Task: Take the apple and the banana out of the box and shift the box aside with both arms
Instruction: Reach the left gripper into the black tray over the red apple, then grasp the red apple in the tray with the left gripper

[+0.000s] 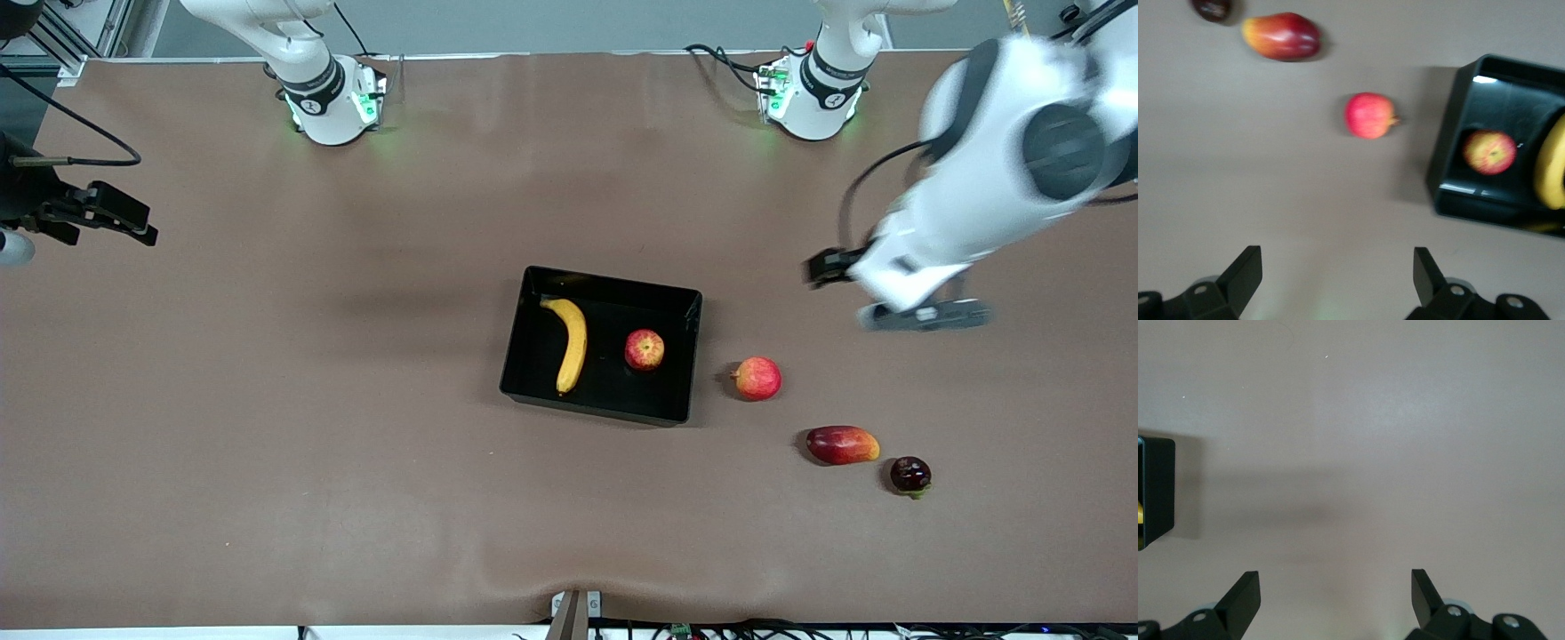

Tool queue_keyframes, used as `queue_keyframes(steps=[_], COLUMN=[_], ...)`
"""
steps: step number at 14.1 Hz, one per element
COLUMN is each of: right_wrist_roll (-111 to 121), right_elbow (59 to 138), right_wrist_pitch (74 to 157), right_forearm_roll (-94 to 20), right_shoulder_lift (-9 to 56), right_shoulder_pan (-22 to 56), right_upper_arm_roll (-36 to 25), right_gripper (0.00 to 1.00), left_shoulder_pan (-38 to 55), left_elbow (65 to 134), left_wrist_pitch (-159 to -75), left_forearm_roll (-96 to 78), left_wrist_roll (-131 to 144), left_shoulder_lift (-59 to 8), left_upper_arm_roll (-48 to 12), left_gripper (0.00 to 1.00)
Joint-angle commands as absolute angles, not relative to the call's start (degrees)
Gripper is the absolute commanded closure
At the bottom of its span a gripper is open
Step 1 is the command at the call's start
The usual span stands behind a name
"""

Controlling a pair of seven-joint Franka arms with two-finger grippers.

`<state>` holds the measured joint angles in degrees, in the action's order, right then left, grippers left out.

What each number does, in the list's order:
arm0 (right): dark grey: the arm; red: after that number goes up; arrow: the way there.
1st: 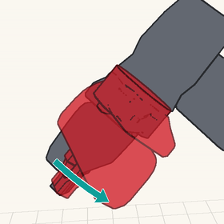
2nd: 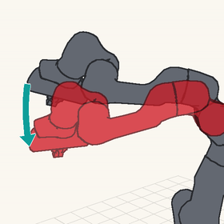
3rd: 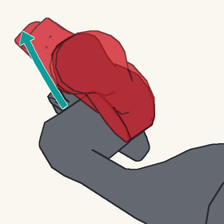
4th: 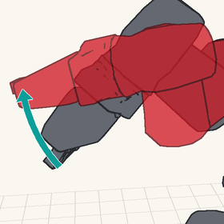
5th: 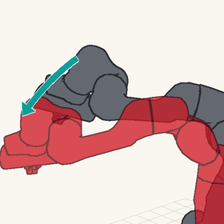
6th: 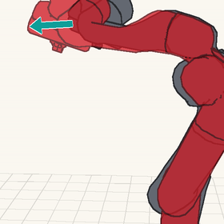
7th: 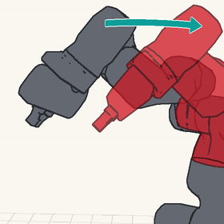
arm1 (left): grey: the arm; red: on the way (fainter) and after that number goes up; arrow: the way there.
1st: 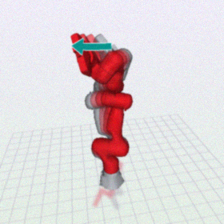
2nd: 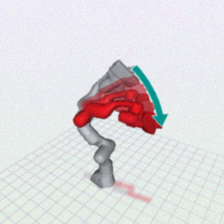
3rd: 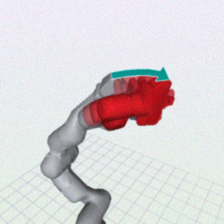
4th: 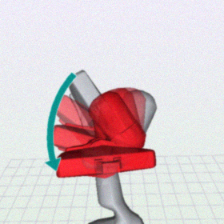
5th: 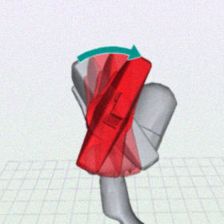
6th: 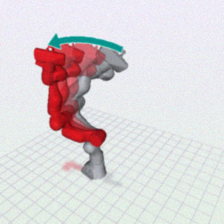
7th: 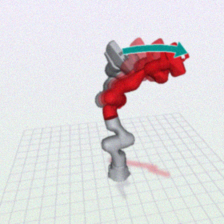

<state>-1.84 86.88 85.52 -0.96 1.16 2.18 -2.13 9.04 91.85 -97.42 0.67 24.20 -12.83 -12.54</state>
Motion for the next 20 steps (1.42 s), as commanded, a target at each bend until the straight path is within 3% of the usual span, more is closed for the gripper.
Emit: queue_keyframes(steps=[1, 11, 18, 19, 20], right_wrist_roll=[-2.3, -2.3, -2.2, -2.2, -2.2], right_elbow=[86.5, 86.5, 86.5, 86.6, 86.6], right_wrist_pitch=[85.5, 85.5, 85.6, 85.6, 85.7], right_forearm_roll=[-1.1, -1.1, -0.5, -0.5, -0.6], right_shoulder_lift=[1.3, 1.4, 1.5, 1.6, 1.6], right_shoulder_pan=[1.9, 1.9, 1.8, 1.8, 1.9], right_upper_arm_roll=[-2.0, -2.0, -2.0, -2.0, -2.0], right_gripper=[0.0, 0.0, 0.0, 0.0, 0.0], left_shoulder_pan=[13.8, 25.1, 25.7, 25.8, 25.8], left_elbow=[91.2, 91.2, 91.3, 91.5, 91.4], left_wrist_pitch=[-102.6, -123.1, -129.5, -129.9, -129.8], left_forearm_roll=[0.9, 8.4, 10.8, 10.8, 10.5], left_wrist_roll=[34.4, 67.8, 70.3, 70.3, 70.4], left_shoulder_lift=[-17.7, -35.7, -40.4, -40.6, -40.6], left_upper_arm_roll=[-12.6, -12.6, -12.7, -12.7, -12.7], left_gripper=[0.0, 0.0, 0.0, 0.04, 0.38])
